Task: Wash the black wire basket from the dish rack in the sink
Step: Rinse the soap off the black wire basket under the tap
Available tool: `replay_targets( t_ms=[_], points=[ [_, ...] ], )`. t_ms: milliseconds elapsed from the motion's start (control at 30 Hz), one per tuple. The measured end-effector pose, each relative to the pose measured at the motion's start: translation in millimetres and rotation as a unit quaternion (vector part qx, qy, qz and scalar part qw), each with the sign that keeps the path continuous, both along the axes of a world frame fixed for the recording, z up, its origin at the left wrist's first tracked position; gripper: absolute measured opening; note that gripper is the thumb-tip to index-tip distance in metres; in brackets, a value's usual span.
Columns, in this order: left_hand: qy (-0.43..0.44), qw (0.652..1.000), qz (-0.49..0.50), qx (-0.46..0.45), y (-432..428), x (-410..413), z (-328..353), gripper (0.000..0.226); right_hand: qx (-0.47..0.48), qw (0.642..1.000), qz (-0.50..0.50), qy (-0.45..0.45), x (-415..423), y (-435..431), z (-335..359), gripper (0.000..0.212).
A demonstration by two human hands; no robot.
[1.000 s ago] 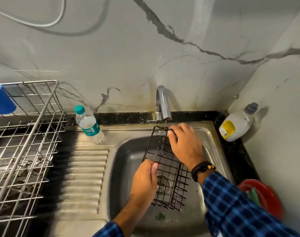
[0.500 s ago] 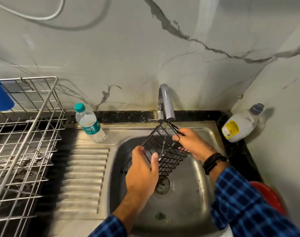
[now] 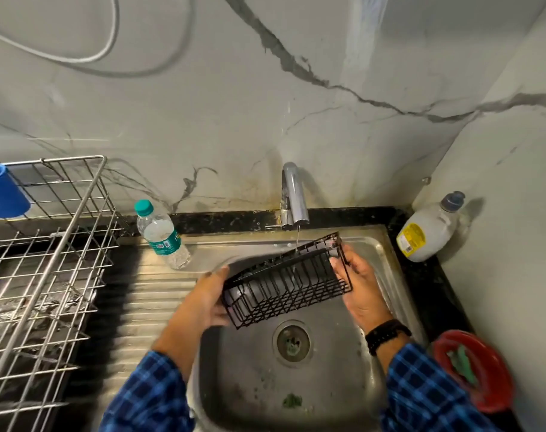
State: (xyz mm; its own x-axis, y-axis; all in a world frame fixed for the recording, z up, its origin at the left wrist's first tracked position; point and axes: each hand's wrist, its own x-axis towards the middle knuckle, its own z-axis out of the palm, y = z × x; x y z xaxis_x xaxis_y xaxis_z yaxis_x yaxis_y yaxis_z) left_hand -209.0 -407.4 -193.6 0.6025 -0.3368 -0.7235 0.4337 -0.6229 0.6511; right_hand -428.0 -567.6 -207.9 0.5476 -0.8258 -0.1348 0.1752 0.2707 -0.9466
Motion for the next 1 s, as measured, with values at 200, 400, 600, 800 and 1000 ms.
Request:
replay_targets(
  t_ms=[200, 400, 600, 800, 1000],
  points=[
    [0.153, 0.984, -0.092, 0.000, 0, 28, 7, 0.034, 0.054, 0.997, 0.016, -0.053, -15, -7, -6, 0.051],
    [0.074, 0.997, -0.006, -0.023, -3, -2, -26, 0.025, 0.049, 0.998, -0.050, 0.001, -15, -22, 2, 0.030],
    [-0.215, 0.970, -0.113, -0.008, -14, -14, -20, 0.030, 0.106, 0.978, 0.059, 0.171, -29, -24, 19, 0.046],
    [-0.152, 0.976, -0.153, 0.021, -25, -27, -34, 0.032, -0.201, 0.828, 0.099, 0.514, -14, -66, 23, 0.067],
    [-0.163, 0.962, -0.216, 0.045, -44, -60, -37, 0.031, -0.376, 0.639, 0.409, 0.532, 66, -39, 46, 0.043]
  ],
)
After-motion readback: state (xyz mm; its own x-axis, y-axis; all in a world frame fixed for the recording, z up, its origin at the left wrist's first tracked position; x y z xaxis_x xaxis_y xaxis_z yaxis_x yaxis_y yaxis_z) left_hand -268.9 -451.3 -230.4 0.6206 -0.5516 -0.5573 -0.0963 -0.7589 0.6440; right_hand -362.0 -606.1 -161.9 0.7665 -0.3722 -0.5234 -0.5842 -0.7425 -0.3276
